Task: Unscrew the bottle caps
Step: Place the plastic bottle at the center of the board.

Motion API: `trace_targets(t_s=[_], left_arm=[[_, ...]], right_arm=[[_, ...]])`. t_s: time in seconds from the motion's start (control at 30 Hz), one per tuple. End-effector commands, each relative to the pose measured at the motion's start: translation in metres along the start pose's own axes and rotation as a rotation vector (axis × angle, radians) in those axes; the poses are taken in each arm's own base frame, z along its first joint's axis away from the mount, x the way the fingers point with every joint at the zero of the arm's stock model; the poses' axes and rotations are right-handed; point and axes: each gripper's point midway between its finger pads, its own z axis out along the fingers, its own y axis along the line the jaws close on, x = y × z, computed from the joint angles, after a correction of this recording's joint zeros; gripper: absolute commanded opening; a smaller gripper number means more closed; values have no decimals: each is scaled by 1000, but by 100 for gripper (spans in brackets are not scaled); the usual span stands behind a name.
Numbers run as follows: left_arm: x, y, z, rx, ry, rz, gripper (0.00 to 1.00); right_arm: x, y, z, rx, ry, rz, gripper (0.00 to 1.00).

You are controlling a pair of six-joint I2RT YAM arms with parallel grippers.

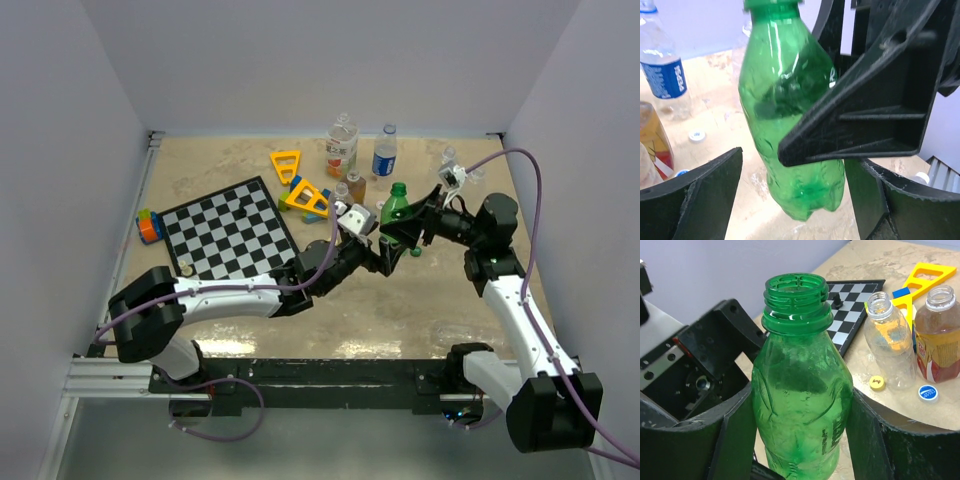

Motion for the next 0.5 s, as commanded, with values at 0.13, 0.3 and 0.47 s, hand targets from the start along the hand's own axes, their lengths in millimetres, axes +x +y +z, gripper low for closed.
trace_targets(t_s=[0.13, 0.3, 0.47], left_arm=[[-41, -6, 7, 29, -109, 28, 80], [-25, -15, 12, 79, -54, 55, 80], [-17, -19, 17, 101, -32, 67, 76]], right_arm=[[1, 13, -4, -47, 4, -29, 4], [0, 15, -4, -54, 0, -30, 6], [0, 16, -4, -60, 2, -28, 8]])
